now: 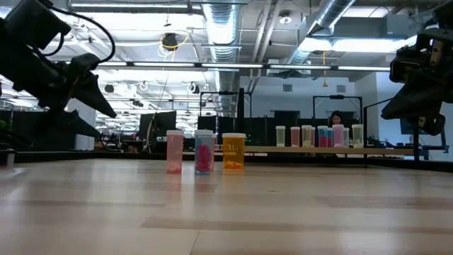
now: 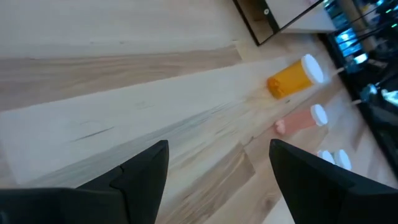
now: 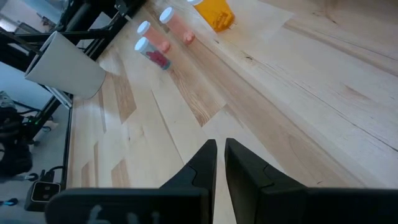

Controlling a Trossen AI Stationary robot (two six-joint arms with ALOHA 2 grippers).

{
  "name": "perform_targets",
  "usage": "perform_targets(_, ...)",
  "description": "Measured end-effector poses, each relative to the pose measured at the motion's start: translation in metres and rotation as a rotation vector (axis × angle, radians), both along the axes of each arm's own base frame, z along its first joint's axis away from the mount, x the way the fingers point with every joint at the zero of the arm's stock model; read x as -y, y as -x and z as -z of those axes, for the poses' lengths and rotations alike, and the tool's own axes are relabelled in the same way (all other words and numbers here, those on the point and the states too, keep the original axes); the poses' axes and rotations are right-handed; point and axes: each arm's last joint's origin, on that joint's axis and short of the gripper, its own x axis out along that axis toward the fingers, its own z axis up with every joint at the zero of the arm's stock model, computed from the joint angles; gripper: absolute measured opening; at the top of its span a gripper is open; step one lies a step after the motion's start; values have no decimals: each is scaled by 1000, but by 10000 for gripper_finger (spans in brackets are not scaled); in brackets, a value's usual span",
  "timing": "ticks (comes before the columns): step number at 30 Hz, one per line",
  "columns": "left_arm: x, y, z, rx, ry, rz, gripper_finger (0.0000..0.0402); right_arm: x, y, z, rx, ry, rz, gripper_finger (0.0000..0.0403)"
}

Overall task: Pick and place medicine bottles onto shelf by color
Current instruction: Put the orange pill bottle on the shelf

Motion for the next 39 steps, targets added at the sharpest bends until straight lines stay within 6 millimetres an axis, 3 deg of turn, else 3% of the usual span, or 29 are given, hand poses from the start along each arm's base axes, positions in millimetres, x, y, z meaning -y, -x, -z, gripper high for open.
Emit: perform_targets(39, 0, 1, 4, 29, 3, 17, 265, 0, 0, 0, 0, 0, 0, 56)
